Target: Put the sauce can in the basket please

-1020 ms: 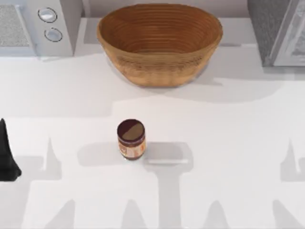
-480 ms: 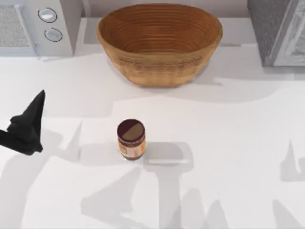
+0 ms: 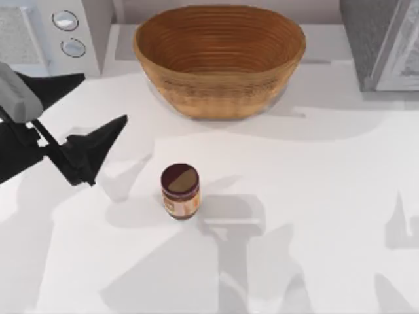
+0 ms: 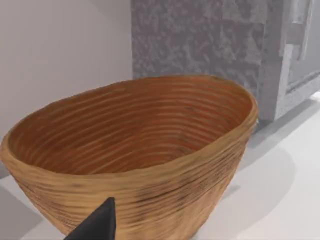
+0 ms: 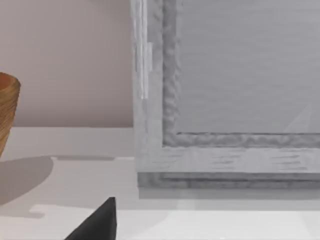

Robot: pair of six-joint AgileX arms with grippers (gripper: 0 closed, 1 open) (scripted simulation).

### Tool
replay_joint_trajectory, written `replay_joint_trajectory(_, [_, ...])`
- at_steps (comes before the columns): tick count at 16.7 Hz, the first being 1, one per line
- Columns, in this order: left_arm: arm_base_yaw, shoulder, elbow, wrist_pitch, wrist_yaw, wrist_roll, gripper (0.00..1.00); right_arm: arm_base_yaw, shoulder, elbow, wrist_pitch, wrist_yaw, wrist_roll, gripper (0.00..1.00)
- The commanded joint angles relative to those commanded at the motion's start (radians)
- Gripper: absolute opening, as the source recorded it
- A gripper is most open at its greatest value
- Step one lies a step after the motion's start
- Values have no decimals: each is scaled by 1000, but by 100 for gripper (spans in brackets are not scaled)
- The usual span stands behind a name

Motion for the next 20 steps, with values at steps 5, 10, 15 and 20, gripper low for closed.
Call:
replay_joint_trajectory(5, [-9, 481, 129, 341, 277, 11, 100, 0, 0, 0, 0, 0, 0, 100])
replay_joint_trajectory(10, [-15, 833, 223, 591, 481, 19, 100, 0, 0, 0, 0, 0, 0, 100])
replay_joint_trajectory(15, [-18, 974, 260, 691, 562, 22, 100, 0, 0, 0, 0, 0, 0, 100])
replay_joint_trajectory(20, [-12, 1015, 277, 668, 551, 22, 100, 0, 0, 0, 0, 0, 0, 100])
